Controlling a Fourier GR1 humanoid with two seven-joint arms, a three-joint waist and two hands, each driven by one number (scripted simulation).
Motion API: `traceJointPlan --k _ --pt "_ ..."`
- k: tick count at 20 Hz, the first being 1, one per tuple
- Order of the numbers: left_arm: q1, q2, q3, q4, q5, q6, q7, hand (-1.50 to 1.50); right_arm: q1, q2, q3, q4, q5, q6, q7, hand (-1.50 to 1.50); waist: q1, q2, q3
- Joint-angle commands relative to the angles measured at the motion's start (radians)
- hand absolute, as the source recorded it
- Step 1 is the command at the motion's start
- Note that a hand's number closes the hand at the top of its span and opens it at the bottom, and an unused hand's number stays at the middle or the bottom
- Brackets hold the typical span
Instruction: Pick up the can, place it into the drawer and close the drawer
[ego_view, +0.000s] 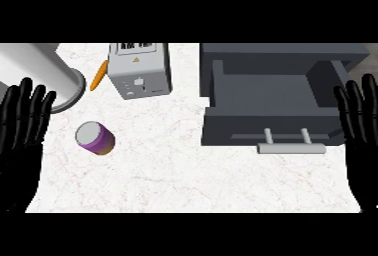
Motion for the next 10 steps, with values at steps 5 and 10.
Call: traceJointPlan --k 5,10 --pt "0.101 -0.059 0.124 0.009 -0.061 0.129 -0.056 -1.5 0.036 -0.013 -0.06 -0.016 -0.05 0.006 0.027 -1.5 0.005 0.011 0.016" --pt "0.144 -0.128 0.188 0.027 -0.056 0.274 0.24 -1.5 0.083 0.019 -0.053 0.059 0.025 -0.088 0.215 -1.5 0.013 0.014 0.017"
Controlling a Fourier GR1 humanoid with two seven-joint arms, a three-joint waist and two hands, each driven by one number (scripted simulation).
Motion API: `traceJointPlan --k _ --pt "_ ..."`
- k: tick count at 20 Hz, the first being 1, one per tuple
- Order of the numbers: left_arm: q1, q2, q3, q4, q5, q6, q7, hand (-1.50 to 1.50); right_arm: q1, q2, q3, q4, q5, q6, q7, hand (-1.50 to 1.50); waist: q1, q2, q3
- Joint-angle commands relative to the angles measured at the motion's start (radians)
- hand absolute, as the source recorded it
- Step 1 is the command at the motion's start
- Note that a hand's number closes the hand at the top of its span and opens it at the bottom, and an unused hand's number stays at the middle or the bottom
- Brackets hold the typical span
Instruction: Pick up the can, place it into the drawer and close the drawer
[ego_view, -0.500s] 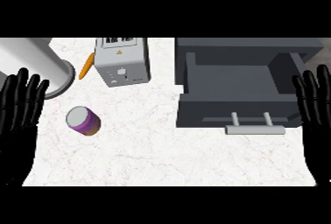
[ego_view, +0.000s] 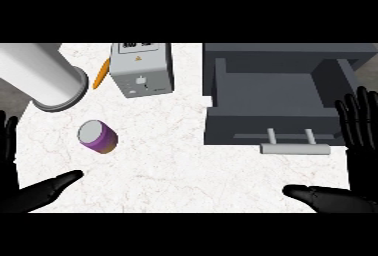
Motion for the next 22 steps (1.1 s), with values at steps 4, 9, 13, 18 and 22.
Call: traceJointPlan --k 4,9,13,18,22 --pt "0.05 -0.034 -0.019 -0.185 -0.103 0.126 0.33 -1.5 0.006 -0.009 -0.023 -0.017 0.0 -0.035 0.163 -1.5 -0.001 -0.005 0.002" --pt "-0.054 -0.02 -0.016 -0.12 -0.128 0.146 0.356 -1.5 -0.05 -0.041 -0.079 0.086 -0.027 -0.001 0.113 -1.5 -0.006 -0.002 0.001" --pt "-0.057 -0.039 -0.022 -0.022 -0.137 0.151 0.265 -1.5 -0.017 -0.007 -0.06 0.001 -0.011 -0.034 0.148 -1.5 -0.008 -0.002 0.001" --pt "-0.055 -0.043 -0.079 0.102 -0.13 0.203 0.18 -1.5 0.059 0.018 -0.021 0.018 0.02 -0.009 0.061 -1.5 -0.01 -0.002 0.001" --pt "-0.077 -0.035 -0.022 0.142 -0.084 0.16 0.182 -1.5 0.1 -0.037 -0.108 -0.069 -0.072 0.048 0.108 -1.5 -0.011 -0.003 0.001"
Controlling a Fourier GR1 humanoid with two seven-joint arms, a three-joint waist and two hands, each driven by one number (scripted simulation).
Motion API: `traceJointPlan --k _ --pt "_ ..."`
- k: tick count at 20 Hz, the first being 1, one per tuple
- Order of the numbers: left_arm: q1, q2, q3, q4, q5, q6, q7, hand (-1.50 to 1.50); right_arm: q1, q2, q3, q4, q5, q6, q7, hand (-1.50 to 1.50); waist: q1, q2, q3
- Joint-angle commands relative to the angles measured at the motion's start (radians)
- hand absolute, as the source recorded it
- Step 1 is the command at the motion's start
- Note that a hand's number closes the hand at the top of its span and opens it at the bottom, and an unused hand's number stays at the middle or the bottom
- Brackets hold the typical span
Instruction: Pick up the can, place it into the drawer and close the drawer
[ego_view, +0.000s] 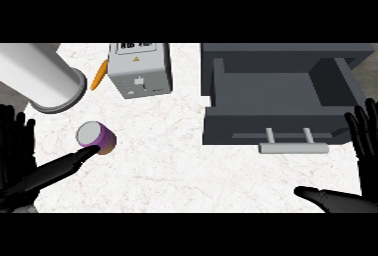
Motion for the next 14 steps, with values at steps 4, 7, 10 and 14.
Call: traceJointPlan --k 4,7,10,14 --pt "0.001 -0.012 -0.079 0.2 0.002 0.112 -0.123 -1.5 0.066 -0.028 -0.072 -0.02 -0.069 0.067 -0.033 -1.5 -0.002 0.0 0.0" --pt "0.012 -0.012 -0.085 0.292 0.041 0.136 -0.24 -1.5 0.068 0.02 -0.002 -0.128 -0.011 0.008 0.053 -1.5 -0.003 0.0 -0.001" --pt "0.016 -0.007 -0.011 0.356 0.1 0.082 -0.307 -1.5 0.056 -0.022 -0.084 -0.062 -0.073 0.061 0.007 -1.5 0.0 0.0 0.0" --pt "0.011 -0.012 -0.059 0.435 0.112 0.154 -0.357 -1.5 0.087 -0.016 -0.095 -0.116 -0.083 0.067 0.027 -1.5 -0.001 0.0 0.0"
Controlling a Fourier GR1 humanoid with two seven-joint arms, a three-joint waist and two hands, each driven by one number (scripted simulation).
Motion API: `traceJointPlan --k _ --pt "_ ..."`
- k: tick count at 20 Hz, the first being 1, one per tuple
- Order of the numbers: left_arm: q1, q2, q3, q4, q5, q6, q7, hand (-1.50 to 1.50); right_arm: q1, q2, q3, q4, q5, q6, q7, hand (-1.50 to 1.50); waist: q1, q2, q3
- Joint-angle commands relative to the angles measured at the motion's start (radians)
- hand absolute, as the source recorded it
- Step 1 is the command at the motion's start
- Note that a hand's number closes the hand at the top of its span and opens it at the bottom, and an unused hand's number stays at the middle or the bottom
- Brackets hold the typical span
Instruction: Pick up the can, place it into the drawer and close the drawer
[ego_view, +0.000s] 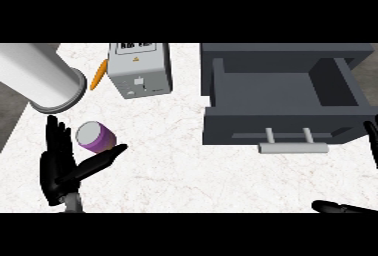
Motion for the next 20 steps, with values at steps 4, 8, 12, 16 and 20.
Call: traceJointPlan --k 4,8,12,16,20 --pt "-0.055 0.025 0.122 0.253 0.115 -0.04 -0.187 -1.5 -0.051 -0.038 -0.074 -0.006 -0.059 0.008 0.064 -1.5 -0.001 0.001 0.0" --pt "-0.052 0.026 0.132 0.339 0.172 -0.066 -0.289 -1.5 -0.031 -0.015 -0.042 -0.004 -0.013 0.017 0.039 -1.5 0.001 0.0 0.0" --pt "-0.115 0.035 0.169 0.48 0.194 -0.079 -0.352 -1.5 -0.055 -0.01 -0.043 -0.027 -0.013 0.004 0.08 -1.5 0.001 0.001 0.0" --pt "-0.143 0.048 0.208 0.596 0.222 -0.097 -0.436 -1.5 0.042 0.032 -0.038 -0.071 -0.006 0.031 0.046 -1.5 -0.001 0.0 0.0" --pt "-0.186 0.038 0.219 0.677 0.253 -0.105 -0.478 -1.5 0.028 0.016 -0.042 -0.142 -0.011 0.033 0.12 -1.5 -0.001 0.0 0.0"
